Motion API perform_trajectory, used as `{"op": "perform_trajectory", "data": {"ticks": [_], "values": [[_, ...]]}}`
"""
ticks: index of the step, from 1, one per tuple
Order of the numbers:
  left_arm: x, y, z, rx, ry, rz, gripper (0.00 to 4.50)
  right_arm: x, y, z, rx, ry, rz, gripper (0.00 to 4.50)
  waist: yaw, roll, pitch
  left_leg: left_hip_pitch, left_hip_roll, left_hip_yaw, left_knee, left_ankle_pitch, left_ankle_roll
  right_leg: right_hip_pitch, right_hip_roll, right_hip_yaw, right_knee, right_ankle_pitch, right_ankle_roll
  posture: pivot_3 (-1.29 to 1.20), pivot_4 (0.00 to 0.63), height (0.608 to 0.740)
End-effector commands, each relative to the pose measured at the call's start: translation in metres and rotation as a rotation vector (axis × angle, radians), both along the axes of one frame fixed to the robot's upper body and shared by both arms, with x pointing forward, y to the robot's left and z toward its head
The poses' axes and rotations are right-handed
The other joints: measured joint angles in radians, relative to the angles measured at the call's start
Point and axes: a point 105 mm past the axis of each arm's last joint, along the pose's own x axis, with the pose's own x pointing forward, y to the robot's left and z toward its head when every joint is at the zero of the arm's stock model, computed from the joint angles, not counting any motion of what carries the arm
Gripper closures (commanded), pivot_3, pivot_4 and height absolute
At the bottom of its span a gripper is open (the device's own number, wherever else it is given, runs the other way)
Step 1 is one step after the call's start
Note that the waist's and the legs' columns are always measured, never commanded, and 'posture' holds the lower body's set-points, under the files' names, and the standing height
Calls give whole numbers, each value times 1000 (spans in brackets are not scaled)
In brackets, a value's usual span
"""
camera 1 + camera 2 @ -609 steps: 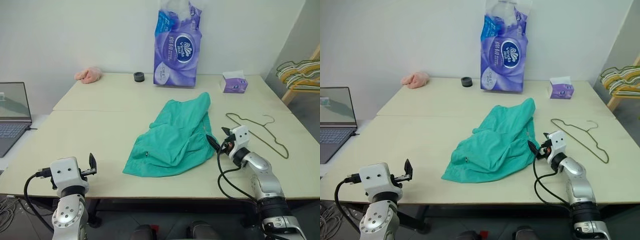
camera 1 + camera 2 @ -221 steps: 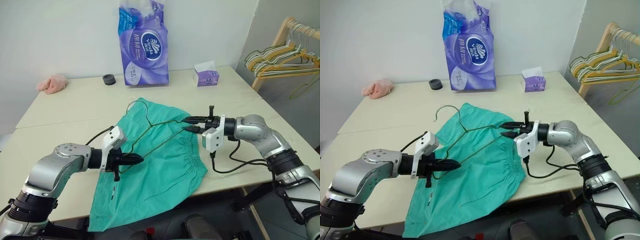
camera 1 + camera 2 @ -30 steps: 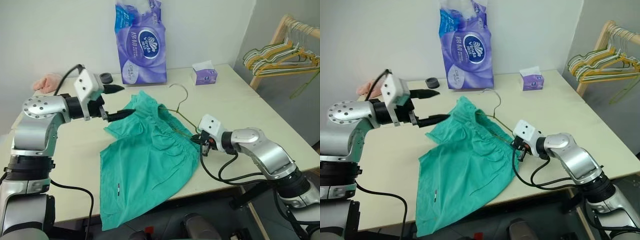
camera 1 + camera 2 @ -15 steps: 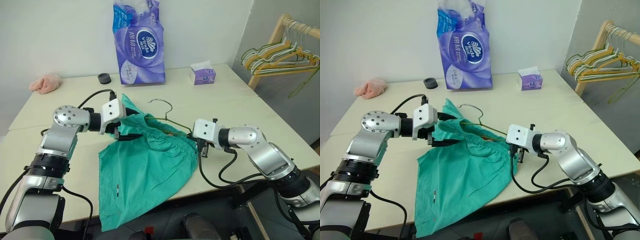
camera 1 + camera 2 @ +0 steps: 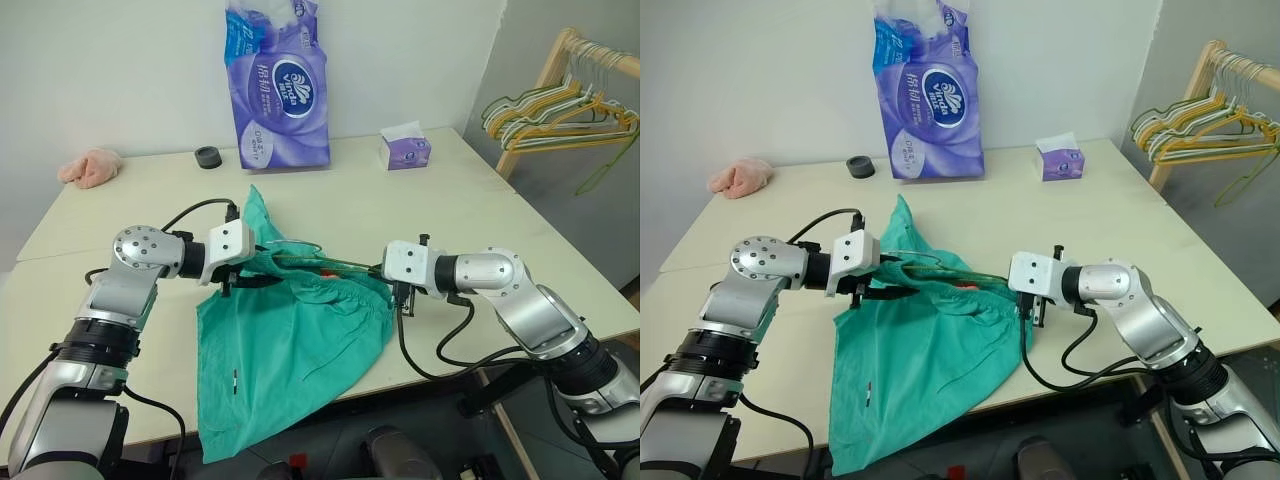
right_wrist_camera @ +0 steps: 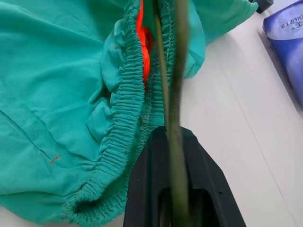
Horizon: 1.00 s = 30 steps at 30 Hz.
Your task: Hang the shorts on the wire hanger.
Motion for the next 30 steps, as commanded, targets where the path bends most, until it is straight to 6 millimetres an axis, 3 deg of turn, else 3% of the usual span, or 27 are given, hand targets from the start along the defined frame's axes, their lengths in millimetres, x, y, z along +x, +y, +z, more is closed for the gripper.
{"op": "perform_trajectory", "data": {"ticks": [1,4,8,11,14,20,22,26,30], "values": [[-4,-9,6,-12,-34,-27,3494,-4,10,26,58,-105,71,4500,-1,0,0,0,0,0,0,0,0,0,0,0,0,0,0,-306,12,740],[-6,-9,4,-14,-32,-24,4443,-9,12,24,34,-113,110,4500,0,0,0,0,0,0,0,0,0,0,0,0,0,0,0,-305,16,740],[-7,-8,4,-13,-29,-16,4483,-19,9,15,-9,-69,169,4500,1,0,0,0,0,0,0,0,0,0,0,0,0,0,0,-303,17,740],[-6,-6,3,-6,-27,-9,4500,-18,-2,10,-51,-58,174,3817,1,0,0,0,0,0,0,0,0,0,0,0,0,0,0,-302,17,740],[-7,-5,3,-6,-25,-4,4500,-19,-17,3,-99,-43,194,2815,2,-1,0,0,0,0,0,0,0,1,0,0,0,0,0,-299,17,740],[-8,-2,1,-6,-9,17,4500,3,-84,-9,-101,-9,-7,745,4,-1,-1,1,-1,0,1,0,0,1,-1,0,0,0,0,-299,22,740],[-8,-1,0,-5,-7,21,4500,1,-99,-18,-103,29,-40,74,3,-1,-1,1,-1,1,1,0,0,1,-1,0,0,0,0,-299,22,740],[-8,0,0,-4,-3,28,4500,-23,-98,-35,118,204,-94,27,3,-1,-1,1,0,0,0,0,0,2,0,-1,0,0,0,-302,26,740],[-7,1,3,-4,0,29,4500,-46,-64,-52,305,366,-131,27,0,-1,-1,2,1,0,0,0,0,1,1,0,3,0,0,-306,29,740]]}}
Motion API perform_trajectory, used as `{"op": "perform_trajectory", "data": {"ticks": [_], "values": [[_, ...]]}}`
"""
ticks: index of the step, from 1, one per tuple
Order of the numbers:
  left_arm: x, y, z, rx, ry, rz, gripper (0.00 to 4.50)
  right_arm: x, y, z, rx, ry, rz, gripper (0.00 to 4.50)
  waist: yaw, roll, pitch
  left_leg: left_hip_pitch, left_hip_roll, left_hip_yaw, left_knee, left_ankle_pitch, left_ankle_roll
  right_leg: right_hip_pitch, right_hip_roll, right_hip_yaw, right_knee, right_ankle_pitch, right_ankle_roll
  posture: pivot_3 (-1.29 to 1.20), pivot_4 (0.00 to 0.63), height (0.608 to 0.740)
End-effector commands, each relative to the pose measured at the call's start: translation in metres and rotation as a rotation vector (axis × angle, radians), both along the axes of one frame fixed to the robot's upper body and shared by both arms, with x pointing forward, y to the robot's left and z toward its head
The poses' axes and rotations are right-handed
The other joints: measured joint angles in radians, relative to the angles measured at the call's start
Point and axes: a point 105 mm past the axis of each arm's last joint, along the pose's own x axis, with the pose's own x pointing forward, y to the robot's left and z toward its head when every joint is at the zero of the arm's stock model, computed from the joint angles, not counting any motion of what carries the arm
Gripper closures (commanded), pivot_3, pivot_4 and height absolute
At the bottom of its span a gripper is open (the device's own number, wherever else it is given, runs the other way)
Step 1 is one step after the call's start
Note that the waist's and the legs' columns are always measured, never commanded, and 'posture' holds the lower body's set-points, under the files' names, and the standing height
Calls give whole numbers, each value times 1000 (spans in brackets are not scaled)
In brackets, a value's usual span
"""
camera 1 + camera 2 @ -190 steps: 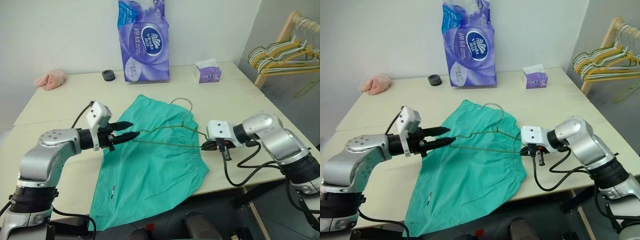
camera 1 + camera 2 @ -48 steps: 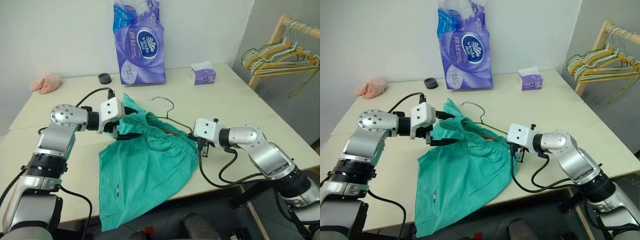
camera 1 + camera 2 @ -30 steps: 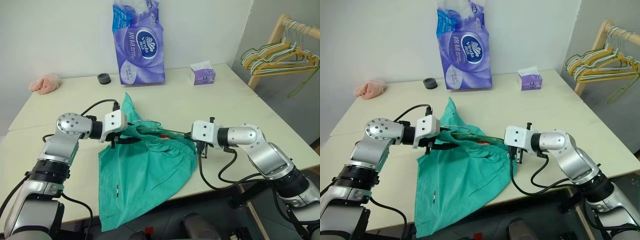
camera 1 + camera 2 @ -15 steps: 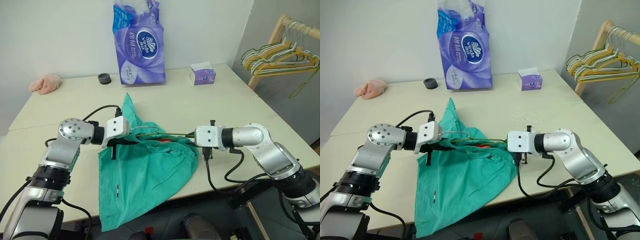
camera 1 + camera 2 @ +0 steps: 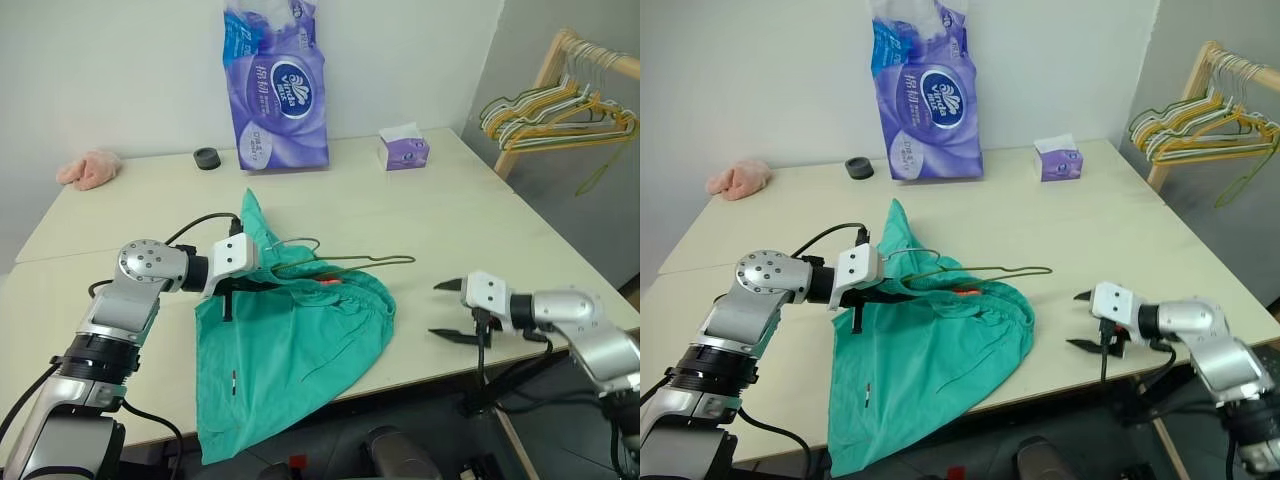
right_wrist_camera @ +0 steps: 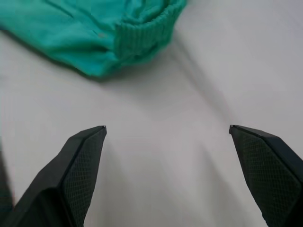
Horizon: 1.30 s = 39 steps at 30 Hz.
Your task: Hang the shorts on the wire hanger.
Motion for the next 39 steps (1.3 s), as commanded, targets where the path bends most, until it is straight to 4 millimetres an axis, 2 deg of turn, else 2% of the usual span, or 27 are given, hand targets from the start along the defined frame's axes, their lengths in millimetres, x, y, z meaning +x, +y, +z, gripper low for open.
{"op": "perform_trajectory", "data": {"ticks": [1,5,10,15,19,25,29,32,36,39], "values": [[3,3,16,-13,-46,8,4500,-11,31,9,143,47,-19,27,0,0,0,0,0,0,0,0,0,0,0,0,1,0,0,-306,29,740],[3,2,18,-13,-47,6,4500,-2,46,-4,200,90,-129,27,4,0,-1,0,-1,0,1,0,0,0,0,0,1,0,0,-297,27,740],[2,2,20,-14,-50,7,4500,14,48,-13,214,81,-222,27,7,0,-2,0,-1,0,1,0,0,0,-1,0,1,0,0,-285,21,740],[1,3,21,-20,-54,16,4500,11,61,-14,265,92,-200,27,7,-1,-2,0,-1,0,1,0,0,0,-1,0,1,0,0,-281,18,740],[0,4,21,-23,-53,22,4500,10,72,-19,291,88,-196,955,7,0,-3,0,-1,0,0,0,0,-1,0,0,1,0,0,-276,12,740],[-1,8,23,-28,-57,38,4500,14,69,-26,251,78,-219,3113,8,-1,-4,0,-1,0,0,0,0,-1,-1,0,1,0,0,-276,12,740],[-5,15,28,-12,-74,41,4500,13,59,-18,292,95,-207,4462,8,-1,-4,0,-1,0,0,0,0,-1,-1,0,1,0,0,-277,12,740],[-9,17,38,-25,-88,41,4500,18,44,-12,291,80,-218,4462,8,-1,-4,0,-1,0,0,0,0,-1,-1,0,1,0,0,-278,12,740],[-27,7,65,-185,14,18,4500,21,31,-3,311,106,-215,4462,10,-1,-4,0,-1,0,1,0,0,0,-1,0,1,0,0,-280,13,740],[-42,10,71,-172,81,-7,4500,18,27,2,343,173,-205,4462,9,-1,-5,0,-1,0,0,0,0,0,0,0,1,0,0,-278,15,740]]}}
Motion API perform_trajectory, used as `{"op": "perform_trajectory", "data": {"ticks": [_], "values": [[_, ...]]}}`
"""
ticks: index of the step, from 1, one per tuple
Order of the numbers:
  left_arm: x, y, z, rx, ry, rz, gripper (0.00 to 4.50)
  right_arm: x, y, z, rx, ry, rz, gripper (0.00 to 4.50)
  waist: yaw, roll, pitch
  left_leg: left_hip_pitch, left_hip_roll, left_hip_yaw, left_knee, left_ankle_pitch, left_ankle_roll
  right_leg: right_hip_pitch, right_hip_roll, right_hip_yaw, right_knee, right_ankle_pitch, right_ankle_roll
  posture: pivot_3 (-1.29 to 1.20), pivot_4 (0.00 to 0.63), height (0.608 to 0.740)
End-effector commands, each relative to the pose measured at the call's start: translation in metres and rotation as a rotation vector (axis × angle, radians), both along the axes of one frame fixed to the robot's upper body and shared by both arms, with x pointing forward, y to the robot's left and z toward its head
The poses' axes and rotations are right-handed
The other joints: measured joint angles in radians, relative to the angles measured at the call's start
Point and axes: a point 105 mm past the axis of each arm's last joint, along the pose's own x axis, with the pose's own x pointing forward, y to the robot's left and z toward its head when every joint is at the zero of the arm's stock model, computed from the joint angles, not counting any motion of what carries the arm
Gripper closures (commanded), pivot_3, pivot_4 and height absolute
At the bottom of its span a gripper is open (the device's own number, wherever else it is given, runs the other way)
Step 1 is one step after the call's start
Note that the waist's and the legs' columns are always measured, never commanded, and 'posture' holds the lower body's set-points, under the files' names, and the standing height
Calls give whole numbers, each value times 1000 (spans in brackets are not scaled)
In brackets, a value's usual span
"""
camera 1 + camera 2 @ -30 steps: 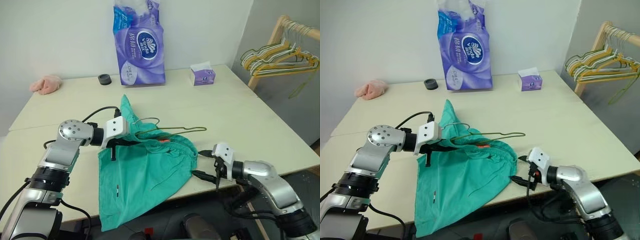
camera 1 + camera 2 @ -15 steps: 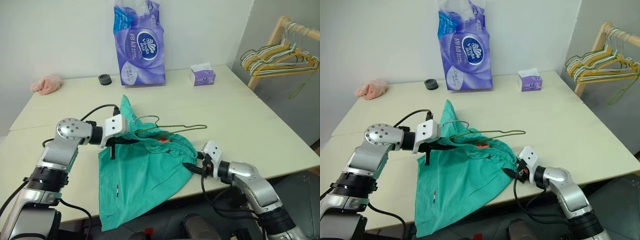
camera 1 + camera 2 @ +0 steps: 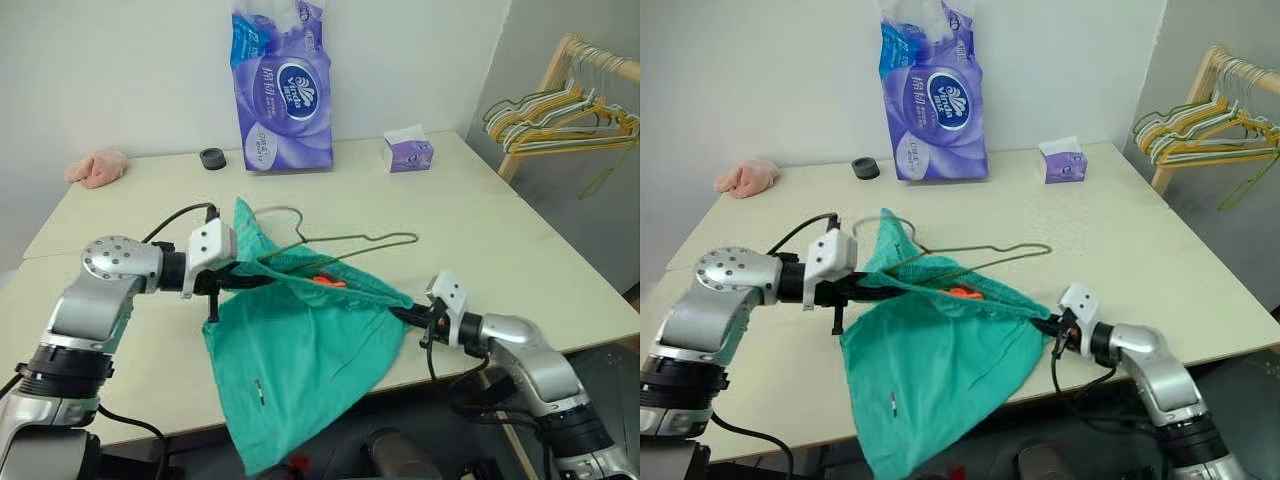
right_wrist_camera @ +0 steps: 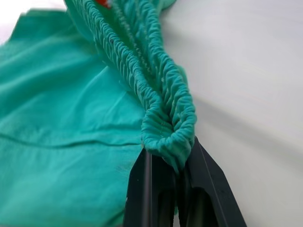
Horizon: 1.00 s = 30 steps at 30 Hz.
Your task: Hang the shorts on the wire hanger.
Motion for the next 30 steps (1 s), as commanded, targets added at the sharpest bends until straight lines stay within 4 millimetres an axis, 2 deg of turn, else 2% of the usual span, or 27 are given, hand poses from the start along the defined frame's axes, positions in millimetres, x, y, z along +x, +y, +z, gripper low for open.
{"op": "perform_trajectory", "data": {"ticks": [1,6,11,14,23,26,30], "values": [[-14,8,24,-16,13,-14,4500,-1,-12,11,43,57,0,4462,0,1,0,0,0,0,0,0,0,0,0,0,0,0,0,-278,15,740],[-29,20,13,82,105,-48,4500,-7,-17,16,31,103,51,4462,0,1,-1,0,0,0,-1,0,0,0,1,0,0,0,0,-274,17,740],[-31,31,-5,204,106,-66,4500,-9,-20,21,2,102,78,4462,5,1,-1,1,0,1,-1,0,0,0,1,0,0,0,0,-278,22,740],[-30,36,-12,260,102,-74,4500,-11,-19,23,-3,99,89,4462,13,1,-1,0,0,2,0,0,0,0,1,1,-1,-1,0,-278,22,740],[-12,42,-19,288,67,-10,4500,-22,-8,37,-41,44,180,4462,18,1,0,0,0,2,0,0,0,0,1,1,-1,-3,4,-290,26,740],[-13,46,-26,328,79,-12,4500,-22,-4,46,-76,-2,210,4462,18,2,0,0,0,2,0,0,0,0,1,1,-1,-3,4,-297,29,740],[-13,50,-36,385,85,-13,4500,-16,-4,56,-212,-104,251,4462,17,2,0,0,0,2,0,0,0,0,1,1,-1,-3,4,-297,29,740]]}}
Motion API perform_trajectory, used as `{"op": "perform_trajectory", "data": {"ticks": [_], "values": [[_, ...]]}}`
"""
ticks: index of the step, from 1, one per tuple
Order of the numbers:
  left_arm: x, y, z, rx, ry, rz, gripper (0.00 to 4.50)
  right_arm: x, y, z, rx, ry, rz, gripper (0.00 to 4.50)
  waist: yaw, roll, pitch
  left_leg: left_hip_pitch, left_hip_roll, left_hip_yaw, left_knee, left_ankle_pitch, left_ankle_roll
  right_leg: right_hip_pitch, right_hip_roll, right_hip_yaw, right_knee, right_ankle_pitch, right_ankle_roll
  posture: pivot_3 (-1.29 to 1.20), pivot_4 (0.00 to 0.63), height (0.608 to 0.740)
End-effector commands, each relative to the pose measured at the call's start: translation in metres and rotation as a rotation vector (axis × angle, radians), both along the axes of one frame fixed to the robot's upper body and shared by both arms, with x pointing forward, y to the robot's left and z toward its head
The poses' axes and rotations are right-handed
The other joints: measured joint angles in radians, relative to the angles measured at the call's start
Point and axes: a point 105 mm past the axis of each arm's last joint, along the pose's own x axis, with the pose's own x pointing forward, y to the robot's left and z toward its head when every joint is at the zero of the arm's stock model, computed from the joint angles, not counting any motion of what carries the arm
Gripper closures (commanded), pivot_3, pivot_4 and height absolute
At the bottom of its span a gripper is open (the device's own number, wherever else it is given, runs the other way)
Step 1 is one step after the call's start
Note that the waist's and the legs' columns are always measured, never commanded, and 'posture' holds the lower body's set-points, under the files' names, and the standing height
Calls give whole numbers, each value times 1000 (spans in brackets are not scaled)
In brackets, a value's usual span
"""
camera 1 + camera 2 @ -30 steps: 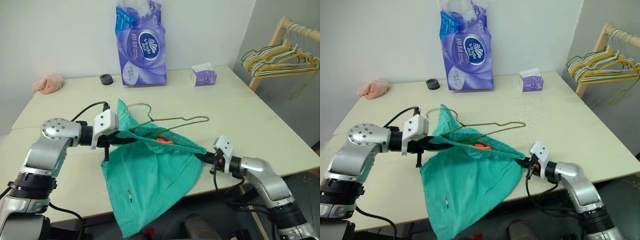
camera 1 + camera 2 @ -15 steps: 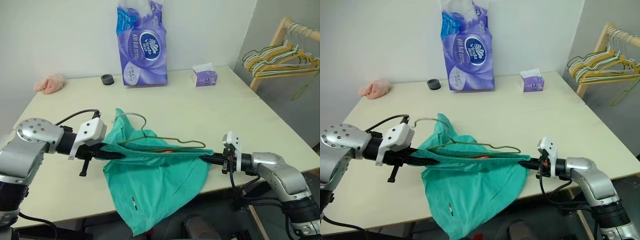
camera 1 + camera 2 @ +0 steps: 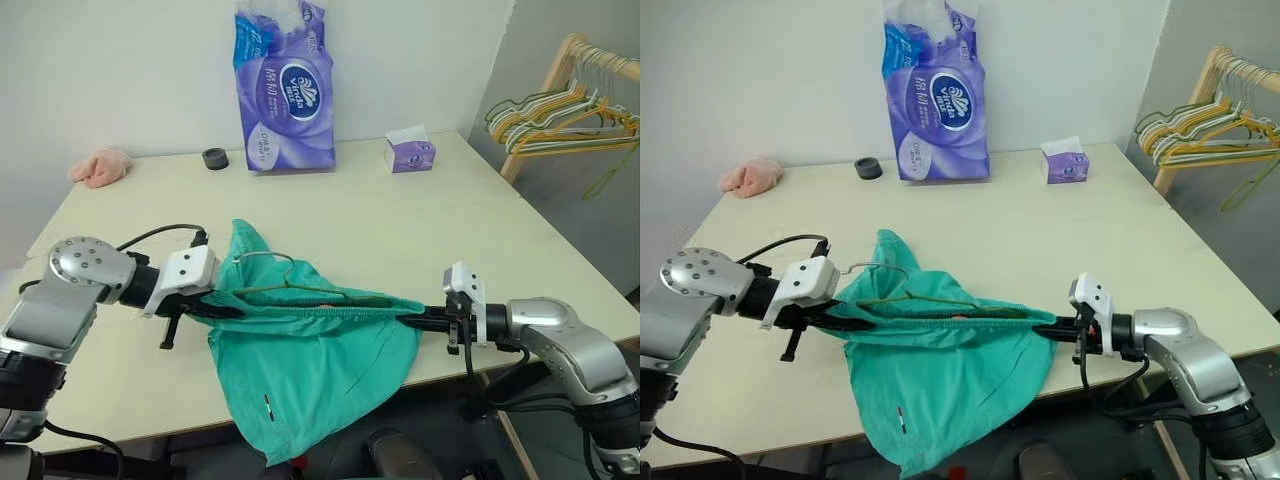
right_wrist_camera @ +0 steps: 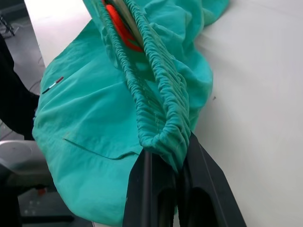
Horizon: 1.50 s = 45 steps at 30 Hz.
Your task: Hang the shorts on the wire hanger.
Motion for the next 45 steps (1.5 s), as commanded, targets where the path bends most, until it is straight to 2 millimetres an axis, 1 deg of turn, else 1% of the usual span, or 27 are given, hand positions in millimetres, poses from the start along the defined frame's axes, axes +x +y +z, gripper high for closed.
{"op": "perform_trajectory", "data": {"ticks": [1,5,8,12,18,23,26,28,29,33,36,39,42,45], "values": [[5,11,-2,59,-27,41,4500,10,-4,21,-126,-160,33,4462,1,1,0,0,0,0,0,0,0,0,0,0,0,0,0,-297,29,740],[9,0,-5,41,-44,36,4500,17,9,34,-222,-260,88,4462,0,1,0,0,0,0,0,0,0,0,0,0,0,0,0,-310,33,740],[16,-7,-9,40,-79,45,4500,15,24,46,-259,-302,152,4462,-1,1,1,0,0,0,0,0,0,0,0,0,0,0,0,-310,33,740],[27,-11,-13,47,-130,78,4500,11,36,56,-270,-315,193,4462,-1,1,0,-1,0,-1,0,0,0,0,0,0,0,0,-1,-312,32,740],[27,-21,-20,30,-133,78,4500,12,59,58,-250,-327,230,4462,-5,1,0,0,0,-1,0,0,0,-1,0,0,0,1,-1,-312,32,740],[27,-26,-22,12,-134,84,4500,12,66,54,-257,-356,248,4462,-7,0,0,-1,0,-1,0,0,0,-1,-1,-1,0,2,-4,-311,32,740],[26,-28,-25,7,-127,83,4500,15,62,54,-280,-400,257,4462,-7,0,0,-1,0,-1,0,0,0,-1,-1,-1,0,2,-4,-311,32,740],[25,-27,-26,8,-125,83,4500,19,60,57,-297,-430,256,3989,-9,0,0,-1,0,-1,0,0,0,-1,-1,-1,0,2,-4,-312,32,740],[25,-27,-27,8,-124,84,4500,20,59,57,-303,-435,259,3835,-10,1,0,-1,0,-1,0,0,0,-1,-1,-1,0,2,-4,-314,32,740],[23,-29,-30,7,-118,78,4500,19,49,59,-325,-430,254,2550,-11,0,0,-1,0,-1,0,0,0,-1,-1,-1,0,2,-4,-314,31,740],[23,-29,-31,11,-116,77,4500,21,37,51,-363,-400,211,1491,-11,0,0,-1,0,-1,0,0,0,-1,-1,-1,-1,2,-4,-315,30,740],[22,-28,-32,13,-112,75,4500,25,35,47,-363,-380,159,459,-15,0,0,-1,0,-2,0,0,0,-1,-1,-1,0,2,-4,-315,28,740],[21,-28,-33,17,-109,70,4500,23,35,37,-379,-349,166,459,-20,0,0,-1,0,-2,0,0,0,-1,-1,-1,0,2,-4,-314,28,740],[21,-28,-33,24,-107,66,4500,27,36,26,-407,-346,177,459,-21,0,0,-1,0,-2,0,0,0,-1,-1,-1,0,2,-4,-315,25,740]]}}
